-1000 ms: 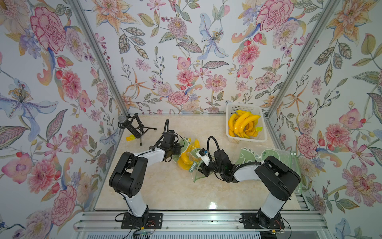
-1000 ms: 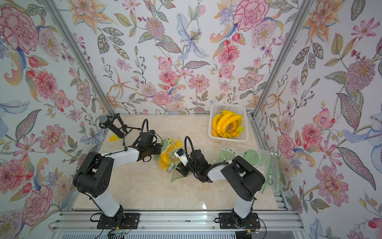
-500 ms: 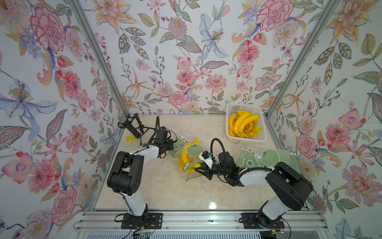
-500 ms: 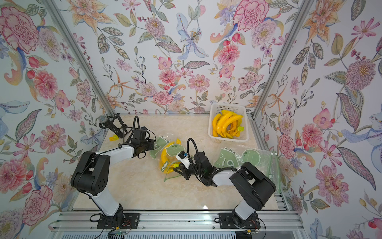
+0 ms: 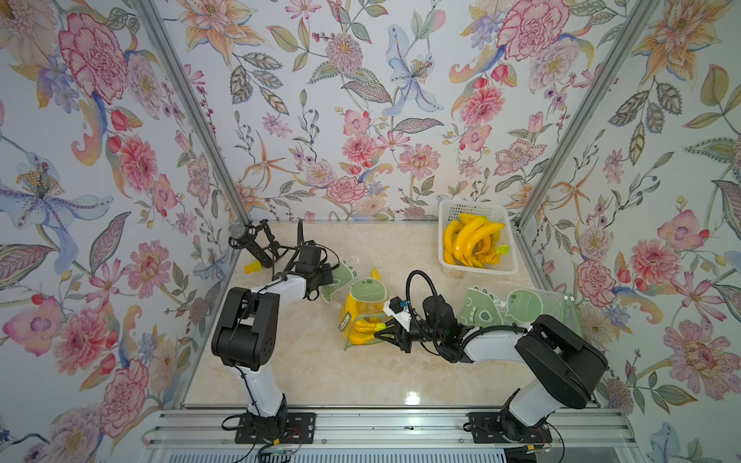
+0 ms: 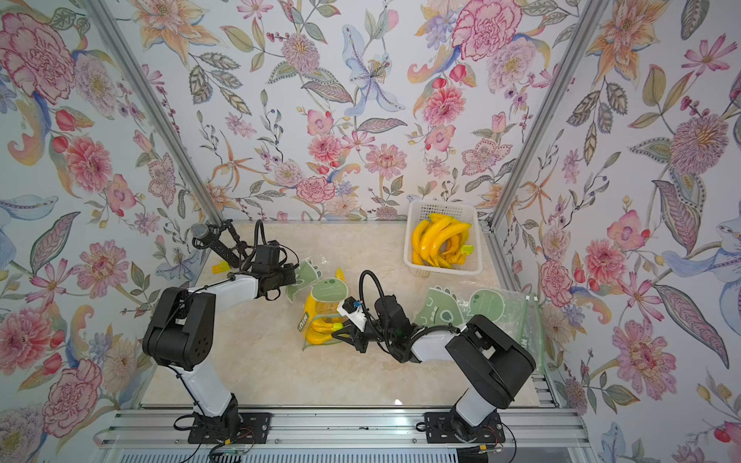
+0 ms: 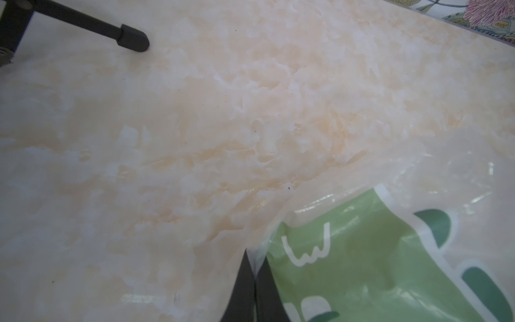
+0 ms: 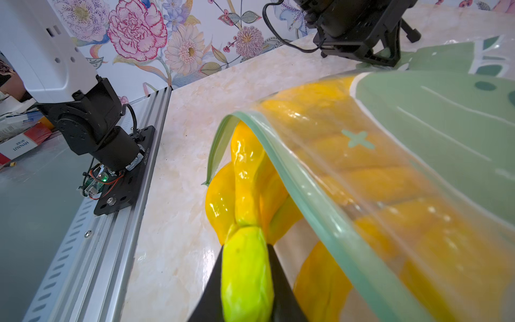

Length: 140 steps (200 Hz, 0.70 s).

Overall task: Open the zip-top bag and take out the banana
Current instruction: Pick up the banana from the zipper food storage bag.

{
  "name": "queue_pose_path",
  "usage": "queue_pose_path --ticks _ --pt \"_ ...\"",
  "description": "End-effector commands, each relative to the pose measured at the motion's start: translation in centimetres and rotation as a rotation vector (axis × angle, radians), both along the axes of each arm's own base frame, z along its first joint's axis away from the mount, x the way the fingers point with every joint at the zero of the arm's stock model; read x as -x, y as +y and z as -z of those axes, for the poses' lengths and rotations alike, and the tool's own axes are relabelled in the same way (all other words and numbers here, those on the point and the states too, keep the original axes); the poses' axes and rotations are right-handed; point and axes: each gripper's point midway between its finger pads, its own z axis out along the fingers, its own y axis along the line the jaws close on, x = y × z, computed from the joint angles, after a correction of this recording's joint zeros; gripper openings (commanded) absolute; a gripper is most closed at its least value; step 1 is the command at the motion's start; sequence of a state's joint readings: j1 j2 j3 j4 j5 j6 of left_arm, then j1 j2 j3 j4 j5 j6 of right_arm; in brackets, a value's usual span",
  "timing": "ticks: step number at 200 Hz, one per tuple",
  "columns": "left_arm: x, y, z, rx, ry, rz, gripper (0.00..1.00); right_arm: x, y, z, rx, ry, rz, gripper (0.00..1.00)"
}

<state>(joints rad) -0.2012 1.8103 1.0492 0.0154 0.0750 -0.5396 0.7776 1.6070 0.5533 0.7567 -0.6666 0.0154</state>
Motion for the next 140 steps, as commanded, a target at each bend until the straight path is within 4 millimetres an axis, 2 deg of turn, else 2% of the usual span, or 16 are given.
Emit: queue_pose_path --ticks 1,32,100,140 --pt "0.0 0.8 0.5 -0.008 0.026 -0.038 0.00 0.5 1.2 -3.1 -0.114 -0.086 -0.074 0.18" --pt "-0.2 2.0 1.2 -0.016 0.054 -0.072 0.00 1.4 1.1 -3.8 -0.135 -0.111 -0.116 0.18" --pt "-2.1 3.6 1.2 0.003 0.058 -0.129 0.00 3.0 0.7 -3.6 -0.123 -0.087 -0.195 0.18" --pt "-3.3 5.3 1.0 0.001 0.055 -0.182 0.00 3.4 0.6 -4.4 -0.140 -0.088 -0.207 0.18"
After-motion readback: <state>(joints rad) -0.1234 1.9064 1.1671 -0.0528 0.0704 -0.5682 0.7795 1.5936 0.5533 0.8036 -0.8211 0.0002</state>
